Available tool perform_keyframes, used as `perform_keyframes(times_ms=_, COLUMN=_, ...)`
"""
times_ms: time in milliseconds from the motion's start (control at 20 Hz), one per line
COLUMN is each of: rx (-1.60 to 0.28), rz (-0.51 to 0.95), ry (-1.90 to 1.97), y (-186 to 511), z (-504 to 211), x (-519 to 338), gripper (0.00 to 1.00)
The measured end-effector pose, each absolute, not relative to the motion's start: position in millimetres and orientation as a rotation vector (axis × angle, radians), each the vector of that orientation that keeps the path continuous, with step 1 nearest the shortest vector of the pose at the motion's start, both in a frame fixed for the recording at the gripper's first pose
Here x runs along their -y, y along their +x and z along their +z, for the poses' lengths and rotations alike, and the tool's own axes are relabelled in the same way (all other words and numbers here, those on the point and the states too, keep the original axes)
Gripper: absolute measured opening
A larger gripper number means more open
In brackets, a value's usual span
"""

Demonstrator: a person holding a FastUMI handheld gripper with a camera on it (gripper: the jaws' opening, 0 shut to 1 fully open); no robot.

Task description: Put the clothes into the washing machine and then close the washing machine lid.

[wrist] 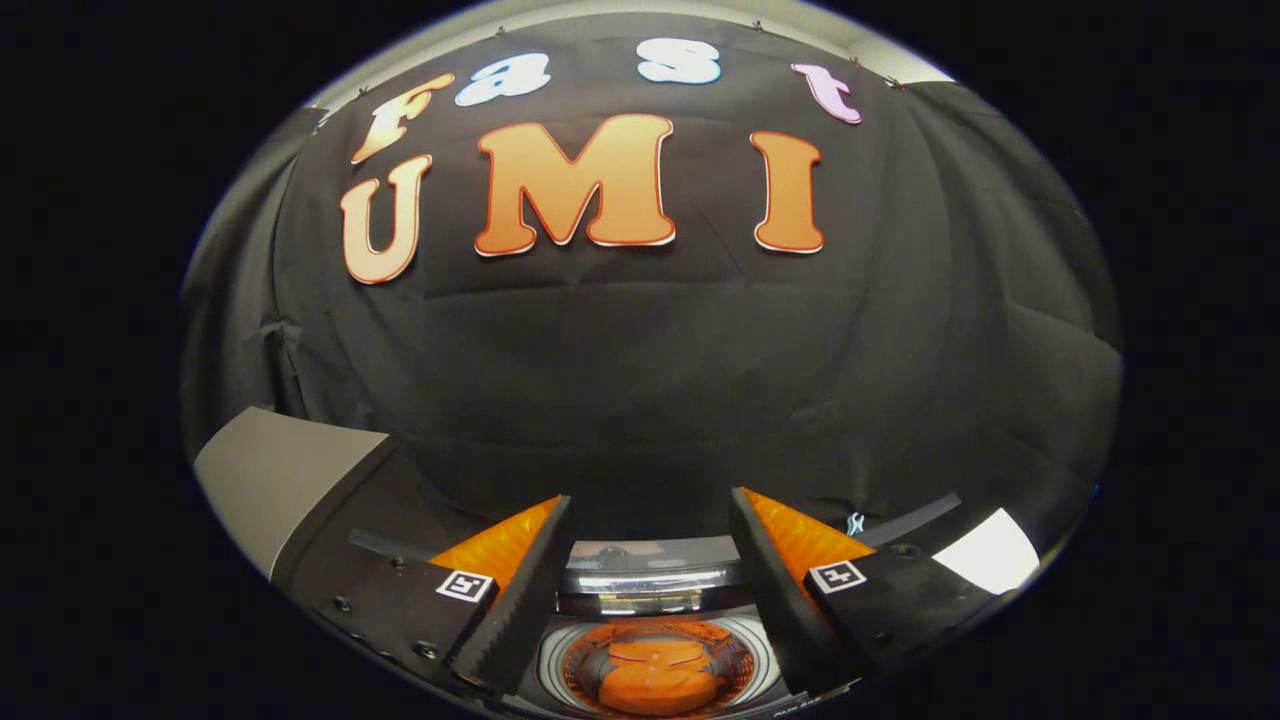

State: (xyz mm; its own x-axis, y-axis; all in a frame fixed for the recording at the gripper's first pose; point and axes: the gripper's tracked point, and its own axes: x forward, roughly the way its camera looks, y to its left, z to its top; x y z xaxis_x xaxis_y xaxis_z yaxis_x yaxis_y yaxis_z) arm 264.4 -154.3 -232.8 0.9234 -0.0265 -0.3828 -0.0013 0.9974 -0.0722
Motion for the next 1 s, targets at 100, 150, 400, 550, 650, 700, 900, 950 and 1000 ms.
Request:
perform_keyframes(times_ms=100, rx=-0.390, rz=-0.012, ry=-0.077, y=258, z=-236, x=155, gripper=0.99)
perform_keyframes(times_ms=150, rx=-0.381, rz=-0.014, ry=-0.077, y=255, z=-236, x=155, gripper=0.99)
perform_keyframes(times_ms=400, rx=-0.309, rz=-0.017, ry=-0.080, y=248, z=-237, x=155, gripper=0.99)
perform_keyframes(times_ms=550, rx=-0.272, rz=-0.003, ry=-0.074, y=241, z=-240, x=154, gripper=0.99)
perform_keyframes(times_ms=650, rx=-0.248, rz=0.003, ry=-0.075, y=233, z=-243, x=155, gripper=0.99)
perform_keyframes(times_ms=700, rx=-0.235, rz=0.002, ry=-0.074, y=234, z=-244, x=155, gripper=0.99)
perform_keyframes(times_ms=900, rx=-0.200, rz=-0.011, ry=-0.075, y=229, z=-248, x=158, gripper=0.99)
perform_keyframes(times_ms=950, rx=-0.200, rz=-0.009, ry=-0.078, y=227, z=-250, x=158, gripper=0.99)
perform_keyframes(times_ms=1000, rx=-0.201, rz=-0.011, ry=-0.078, y=225, z=-251, x=159, gripper=0.99)
